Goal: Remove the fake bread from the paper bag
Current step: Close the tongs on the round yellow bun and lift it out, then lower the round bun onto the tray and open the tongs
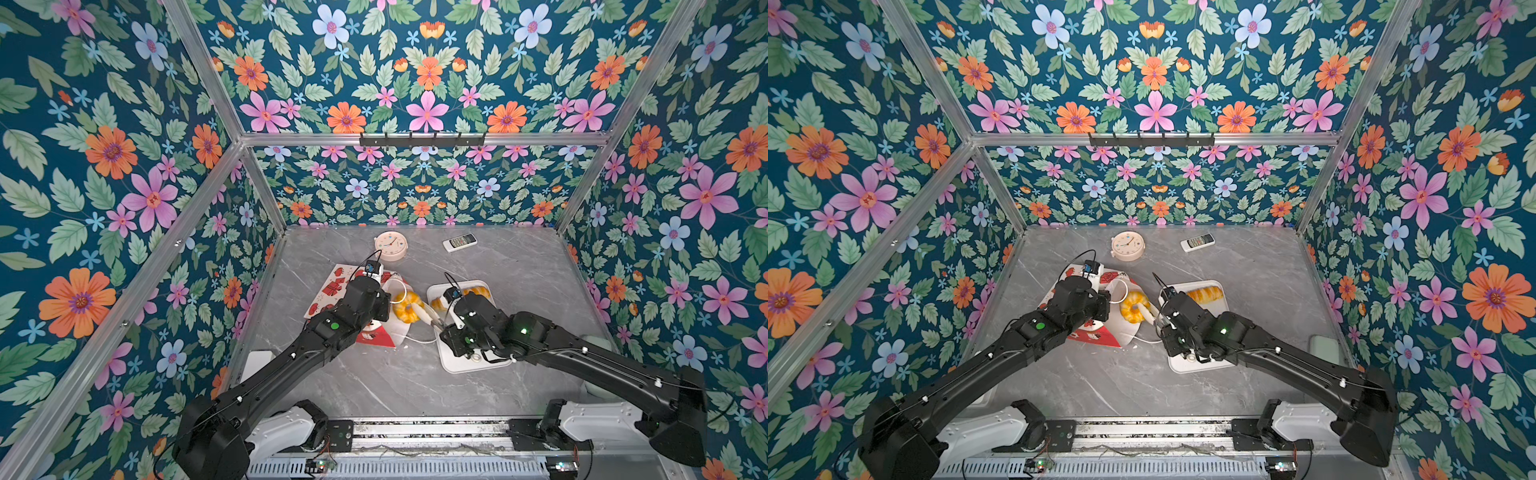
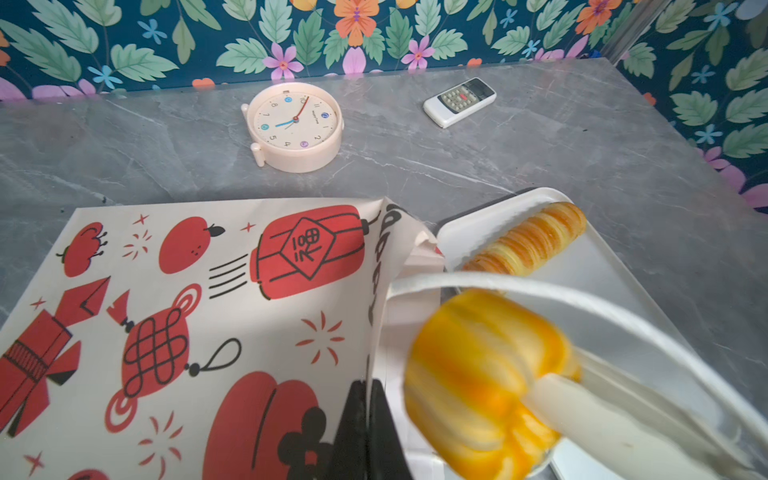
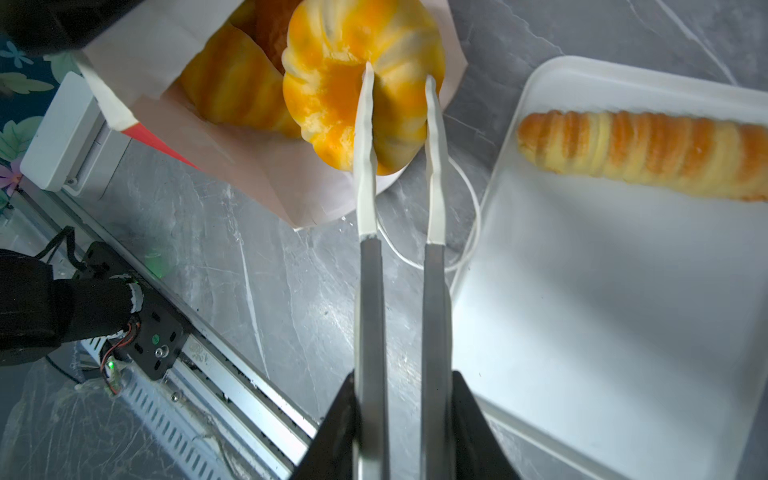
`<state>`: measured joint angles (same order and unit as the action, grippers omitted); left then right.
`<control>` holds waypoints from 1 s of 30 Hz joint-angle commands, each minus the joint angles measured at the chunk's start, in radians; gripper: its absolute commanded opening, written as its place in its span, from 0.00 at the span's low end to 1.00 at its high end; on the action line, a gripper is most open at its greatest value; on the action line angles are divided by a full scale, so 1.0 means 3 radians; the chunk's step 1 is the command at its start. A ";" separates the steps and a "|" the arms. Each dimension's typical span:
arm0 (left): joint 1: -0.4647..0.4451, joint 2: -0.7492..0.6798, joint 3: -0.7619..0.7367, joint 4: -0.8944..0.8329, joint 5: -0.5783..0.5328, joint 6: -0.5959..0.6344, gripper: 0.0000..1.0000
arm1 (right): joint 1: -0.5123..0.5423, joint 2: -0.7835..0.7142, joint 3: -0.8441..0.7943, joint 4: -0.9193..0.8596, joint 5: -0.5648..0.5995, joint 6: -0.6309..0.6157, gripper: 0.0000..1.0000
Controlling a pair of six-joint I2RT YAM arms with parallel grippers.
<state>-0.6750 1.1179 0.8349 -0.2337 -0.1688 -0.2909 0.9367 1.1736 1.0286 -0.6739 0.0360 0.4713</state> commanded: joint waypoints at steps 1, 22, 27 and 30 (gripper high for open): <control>0.0005 0.0011 0.0015 0.0035 -0.0280 -0.0038 0.04 | -0.0121 -0.0277 -0.0070 -0.0474 -0.0120 0.0198 0.27; 0.0005 -0.0061 -0.0088 0.0047 -0.0207 -0.0048 0.04 | -0.0683 -0.0407 -0.0519 -0.0818 -0.0387 0.0372 0.33; 0.0006 -0.0056 -0.0088 0.0051 -0.0197 -0.0035 0.04 | -0.0712 -0.0412 -0.0476 -0.0832 -0.0281 0.0349 0.44; 0.0005 -0.0059 -0.0091 0.0062 -0.0184 -0.0034 0.04 | -0.0713 -0.0514 -0.0473 -0.0808 -0.0226 0.0351 0.47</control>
<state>-0.6750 1.1011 0.8085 -0.2359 -0.2287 -0.3073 0.7235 1.0382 0.8803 -0.9375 -0.0647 0.5747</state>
